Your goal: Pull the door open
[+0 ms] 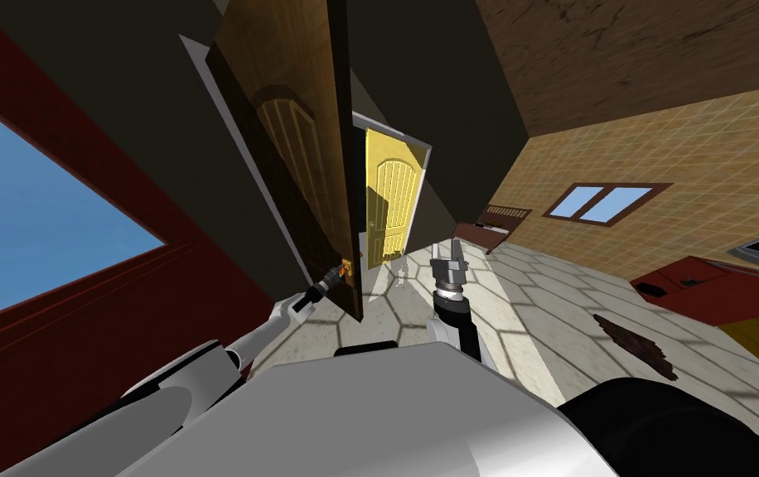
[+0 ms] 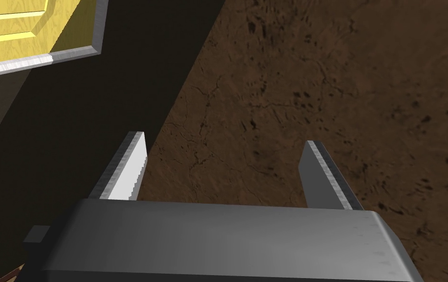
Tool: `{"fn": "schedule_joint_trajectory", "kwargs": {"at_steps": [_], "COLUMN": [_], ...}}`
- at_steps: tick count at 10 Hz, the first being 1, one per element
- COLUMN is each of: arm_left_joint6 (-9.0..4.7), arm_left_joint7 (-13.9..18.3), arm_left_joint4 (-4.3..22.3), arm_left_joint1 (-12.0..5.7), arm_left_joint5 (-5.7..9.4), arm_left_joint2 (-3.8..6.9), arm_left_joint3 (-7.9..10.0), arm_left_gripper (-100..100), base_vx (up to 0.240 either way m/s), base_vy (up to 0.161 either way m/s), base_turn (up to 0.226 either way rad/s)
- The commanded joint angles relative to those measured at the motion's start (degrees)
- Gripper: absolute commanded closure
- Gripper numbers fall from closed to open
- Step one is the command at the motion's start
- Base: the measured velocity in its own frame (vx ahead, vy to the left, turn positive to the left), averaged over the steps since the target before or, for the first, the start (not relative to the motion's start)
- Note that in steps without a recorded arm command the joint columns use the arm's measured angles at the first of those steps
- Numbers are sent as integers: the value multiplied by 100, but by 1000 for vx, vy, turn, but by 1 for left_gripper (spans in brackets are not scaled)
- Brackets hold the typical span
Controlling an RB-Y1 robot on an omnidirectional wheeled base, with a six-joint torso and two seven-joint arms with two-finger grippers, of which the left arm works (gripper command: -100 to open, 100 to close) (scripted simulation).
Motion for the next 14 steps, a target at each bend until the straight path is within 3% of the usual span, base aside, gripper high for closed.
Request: {"fn": "schedule_joint_trajectory", "kwargs": {"at_steps": [1, 9, 11, 14], "arm_left_joint6": [-26, -26, -32, -32], "arm_left_joint7": [33, 33, 42, 42], "arm_left_joint4": [15, 15, -6, -6], "arm_left_joint1": [7, 7, -17, -17], "arm_left_joint5": [-19, -19, -13, -13], "arm_left_joint2": [29, 29, -2, -2], "arm_left_joint3": [9, 9, -107, -107], "arm_left_gripper": [100, 100, 100, 100], "base_vx": [-12, -1, -21, -1], "base_vy": [23, 1, 41, 3], "base_turn": [65, 4, 118, 8]}}
